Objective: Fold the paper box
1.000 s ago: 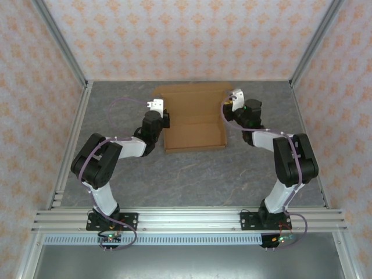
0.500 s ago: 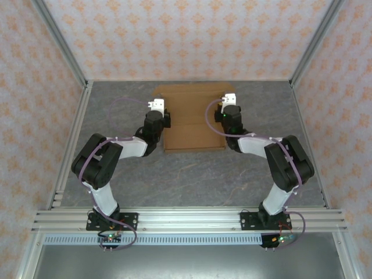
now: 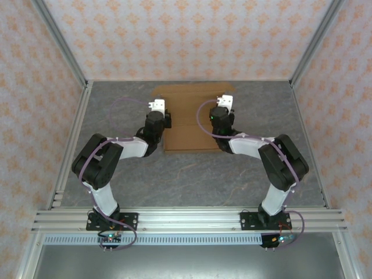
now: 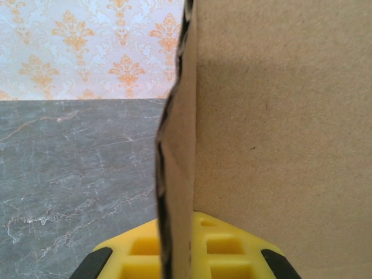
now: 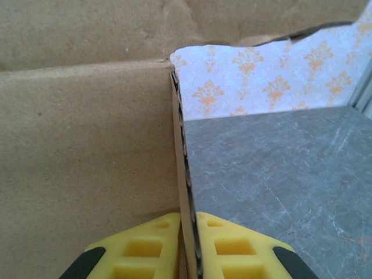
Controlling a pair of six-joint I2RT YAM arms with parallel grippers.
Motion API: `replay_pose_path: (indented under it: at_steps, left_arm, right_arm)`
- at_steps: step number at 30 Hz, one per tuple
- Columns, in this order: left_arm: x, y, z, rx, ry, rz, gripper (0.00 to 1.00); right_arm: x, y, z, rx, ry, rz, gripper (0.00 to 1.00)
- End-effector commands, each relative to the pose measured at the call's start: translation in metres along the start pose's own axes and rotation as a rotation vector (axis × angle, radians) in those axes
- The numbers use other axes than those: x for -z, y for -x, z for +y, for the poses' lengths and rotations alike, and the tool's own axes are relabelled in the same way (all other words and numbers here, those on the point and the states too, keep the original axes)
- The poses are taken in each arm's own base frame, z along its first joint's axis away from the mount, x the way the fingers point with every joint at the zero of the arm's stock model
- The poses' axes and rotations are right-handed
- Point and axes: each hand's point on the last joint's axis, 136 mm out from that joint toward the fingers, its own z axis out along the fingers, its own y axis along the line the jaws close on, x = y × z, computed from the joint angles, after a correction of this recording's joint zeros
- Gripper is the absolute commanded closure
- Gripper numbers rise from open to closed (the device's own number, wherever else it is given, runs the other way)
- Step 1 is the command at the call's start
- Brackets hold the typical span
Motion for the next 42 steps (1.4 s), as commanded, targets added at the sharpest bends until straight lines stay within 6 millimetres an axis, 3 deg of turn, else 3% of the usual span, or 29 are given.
replay_pose_path:
  at_steps: [1, 14, 24, 37, 42]
  left_arm:
    - [0.002, 0.019, -0.004, 0.021, 0.011, -0.041, 1.00]
    - [0.004, 0.014, 0.001, 0.021, 0.043, -0.039, 1.00]
    - [0.007, 0.011, 0.007, 0.017, 0.069, -0.035, 1.00]
    - [0.006, 0.016, 0.017, -0.021, 0.078, -0.034, 1.00]
    - [0.006, 0.020, 0.017, -0.022, 0.069, -0.036, 1.00]
  right_arm:
    - [0.001, 0.006, -0.006, -0.069, -0.059, -0.030, 0.86]
    - [-0.002, -0.012, -0.002, -0.092, -0.030, 0.012, 0.83]
    - [-0.004, -0.011, 0.000, -0.108, -0.011, 0.030, 0.84]
    - [0.011, 0.005, -0.029, -0.071, 0.088, 0.130, 0.65]
    - [0.011, 0.007, -0.030, -0.066, 0.184, 0.175, 0.60]
